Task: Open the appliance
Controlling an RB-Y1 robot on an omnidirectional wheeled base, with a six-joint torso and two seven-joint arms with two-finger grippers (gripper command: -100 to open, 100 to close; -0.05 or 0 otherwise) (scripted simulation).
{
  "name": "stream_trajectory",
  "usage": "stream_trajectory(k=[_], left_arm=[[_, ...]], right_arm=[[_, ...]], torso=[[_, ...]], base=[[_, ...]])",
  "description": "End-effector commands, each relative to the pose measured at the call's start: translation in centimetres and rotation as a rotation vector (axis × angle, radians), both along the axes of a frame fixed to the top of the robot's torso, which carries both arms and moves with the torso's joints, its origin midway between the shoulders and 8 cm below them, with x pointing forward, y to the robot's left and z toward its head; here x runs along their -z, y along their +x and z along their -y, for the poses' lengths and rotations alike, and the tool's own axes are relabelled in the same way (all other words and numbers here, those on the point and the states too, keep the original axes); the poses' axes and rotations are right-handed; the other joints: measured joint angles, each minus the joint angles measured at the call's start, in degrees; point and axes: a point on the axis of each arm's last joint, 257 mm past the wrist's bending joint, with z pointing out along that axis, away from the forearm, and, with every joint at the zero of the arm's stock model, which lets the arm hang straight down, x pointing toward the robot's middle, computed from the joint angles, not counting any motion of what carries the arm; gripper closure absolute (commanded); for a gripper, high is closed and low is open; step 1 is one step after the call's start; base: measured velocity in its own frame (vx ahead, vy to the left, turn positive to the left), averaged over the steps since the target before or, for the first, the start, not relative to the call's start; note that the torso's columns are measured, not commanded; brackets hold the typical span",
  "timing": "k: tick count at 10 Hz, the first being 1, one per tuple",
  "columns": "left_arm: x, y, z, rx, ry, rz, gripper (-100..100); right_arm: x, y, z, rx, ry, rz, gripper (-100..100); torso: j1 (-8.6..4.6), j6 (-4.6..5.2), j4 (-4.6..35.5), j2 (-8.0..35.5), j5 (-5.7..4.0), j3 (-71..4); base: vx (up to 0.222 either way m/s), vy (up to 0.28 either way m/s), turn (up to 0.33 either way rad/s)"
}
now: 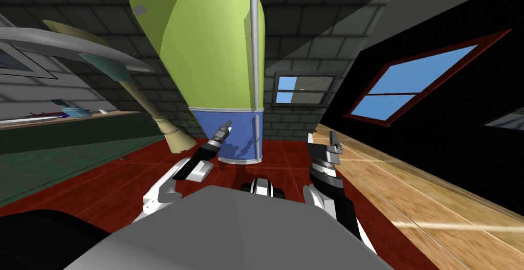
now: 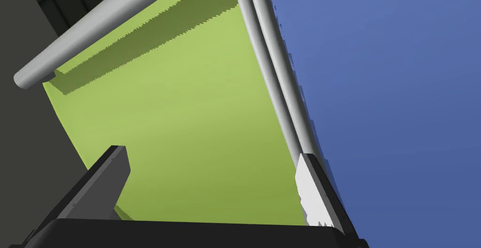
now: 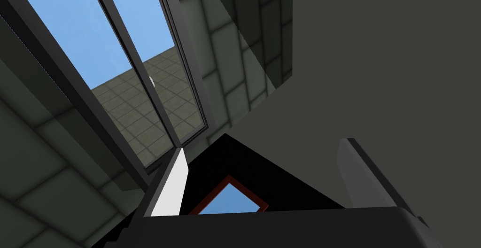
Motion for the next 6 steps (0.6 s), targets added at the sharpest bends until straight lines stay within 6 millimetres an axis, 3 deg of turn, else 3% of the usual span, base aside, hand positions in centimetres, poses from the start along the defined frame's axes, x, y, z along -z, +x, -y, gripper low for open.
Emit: stream_trajectory(k=[1,6], left_arm=[[-0.1,0.5,-0.7,-0.013,0.029,-0.04,-100],[-0.9,1.4,-1.8,-0.037,0.09,-0.094,-100]], right_arm=[[0.0,0.0,0.0,0.0,0.0,0.0,0],[0.0,0.0,0.0,0.0,0.0,0.0,0]], torso=[[0.08,-0.02,0.0,0.0,0.02,0.0],[0.09,-0.02,0.0,0.1,0.02,0.0]], base=[[0.049,-0.046,-0.038],[0.046,-0.055,-0.038]])
